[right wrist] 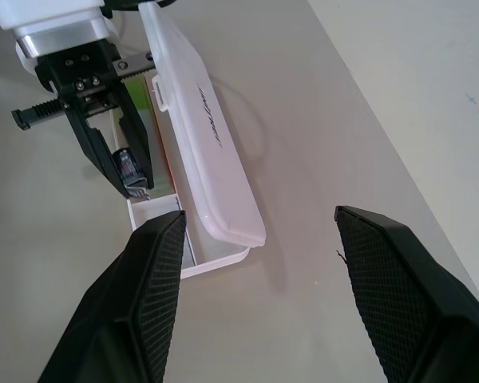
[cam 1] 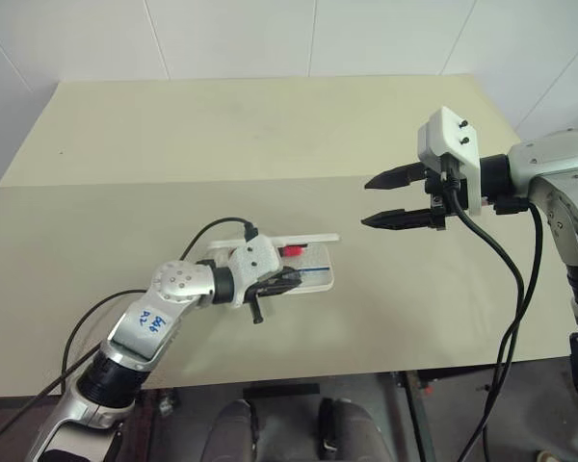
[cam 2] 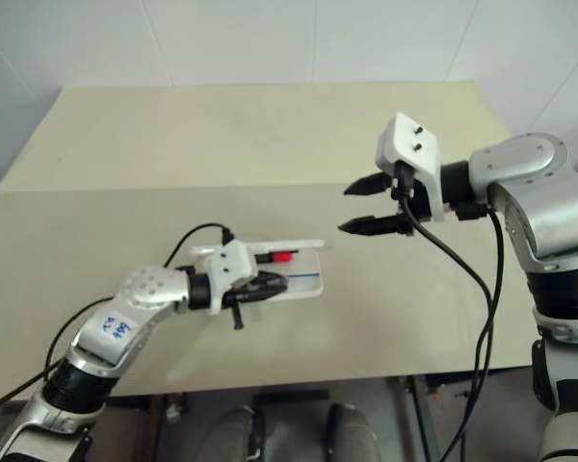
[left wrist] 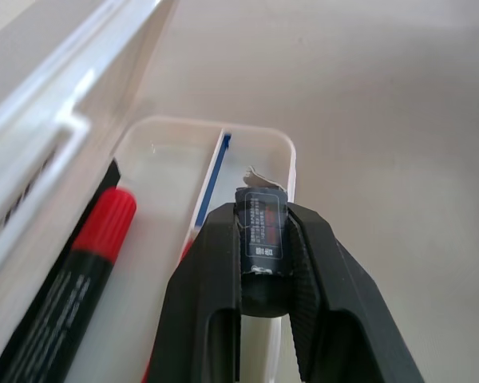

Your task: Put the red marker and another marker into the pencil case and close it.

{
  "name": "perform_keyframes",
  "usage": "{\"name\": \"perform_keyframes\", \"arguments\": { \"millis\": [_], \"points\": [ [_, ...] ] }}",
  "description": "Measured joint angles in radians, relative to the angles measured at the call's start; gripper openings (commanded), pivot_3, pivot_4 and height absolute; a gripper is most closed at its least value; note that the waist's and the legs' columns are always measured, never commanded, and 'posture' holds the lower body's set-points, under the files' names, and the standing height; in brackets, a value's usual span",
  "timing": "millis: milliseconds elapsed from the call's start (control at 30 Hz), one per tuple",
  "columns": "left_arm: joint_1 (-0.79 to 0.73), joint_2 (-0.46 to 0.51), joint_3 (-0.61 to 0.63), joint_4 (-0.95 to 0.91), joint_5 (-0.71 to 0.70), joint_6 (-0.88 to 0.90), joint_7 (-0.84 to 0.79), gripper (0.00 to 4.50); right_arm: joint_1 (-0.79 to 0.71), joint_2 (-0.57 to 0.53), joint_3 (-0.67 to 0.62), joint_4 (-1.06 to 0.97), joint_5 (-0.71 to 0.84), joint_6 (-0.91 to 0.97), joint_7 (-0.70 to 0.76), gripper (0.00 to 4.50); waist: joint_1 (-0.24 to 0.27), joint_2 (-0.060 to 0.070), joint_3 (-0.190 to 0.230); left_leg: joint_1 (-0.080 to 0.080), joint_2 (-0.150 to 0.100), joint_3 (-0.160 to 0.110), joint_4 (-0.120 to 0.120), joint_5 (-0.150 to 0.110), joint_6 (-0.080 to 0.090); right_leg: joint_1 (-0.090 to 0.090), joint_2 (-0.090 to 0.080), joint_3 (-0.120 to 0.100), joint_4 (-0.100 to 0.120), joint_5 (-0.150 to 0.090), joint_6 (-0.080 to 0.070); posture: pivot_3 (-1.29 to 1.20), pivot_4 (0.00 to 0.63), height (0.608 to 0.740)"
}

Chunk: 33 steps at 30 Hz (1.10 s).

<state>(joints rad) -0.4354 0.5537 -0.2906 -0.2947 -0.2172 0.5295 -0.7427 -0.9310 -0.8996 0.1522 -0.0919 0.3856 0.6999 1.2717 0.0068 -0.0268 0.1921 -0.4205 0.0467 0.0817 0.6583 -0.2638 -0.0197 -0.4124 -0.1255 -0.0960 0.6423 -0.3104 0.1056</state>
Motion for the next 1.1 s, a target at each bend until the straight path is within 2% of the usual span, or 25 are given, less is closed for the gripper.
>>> {"name": "perform_keyframes", "arguments": {
  "millis": [733, 1100],
  "points": [
    [-0.125, -0.139, -0.034, 0.267, 0.104, -0.16, -0.045, 0.41, 0.009, -0.001, 0.0, -0.021, -0.024, -0.001, 0.0, 3.15, 0.018, 0.0, 0.0, -0.001, 0.0, 0.001, 0.003, 0.0, 0.001, 0.0, 0.0, 0.0, 0.001, 0.0, 0.0, 0.0, 0.15, 0.74],
    [-0.15, -0.205, -0.065, 0.327, 0.132, -0.221, -0.08, 0.41, 0.014, -0.002, 0.0, -0.023, -0.026, -0.001, -0.001, 3.15, 0.018, 0.0, 0.0, -0.001, 0.0, 0.001, 0.003, 0.0, 0.001, 0.0, 0.0, 0.0, 0.001, 0.0, 0.0, 0.0, 0.15, 0.74]
  ]
}}
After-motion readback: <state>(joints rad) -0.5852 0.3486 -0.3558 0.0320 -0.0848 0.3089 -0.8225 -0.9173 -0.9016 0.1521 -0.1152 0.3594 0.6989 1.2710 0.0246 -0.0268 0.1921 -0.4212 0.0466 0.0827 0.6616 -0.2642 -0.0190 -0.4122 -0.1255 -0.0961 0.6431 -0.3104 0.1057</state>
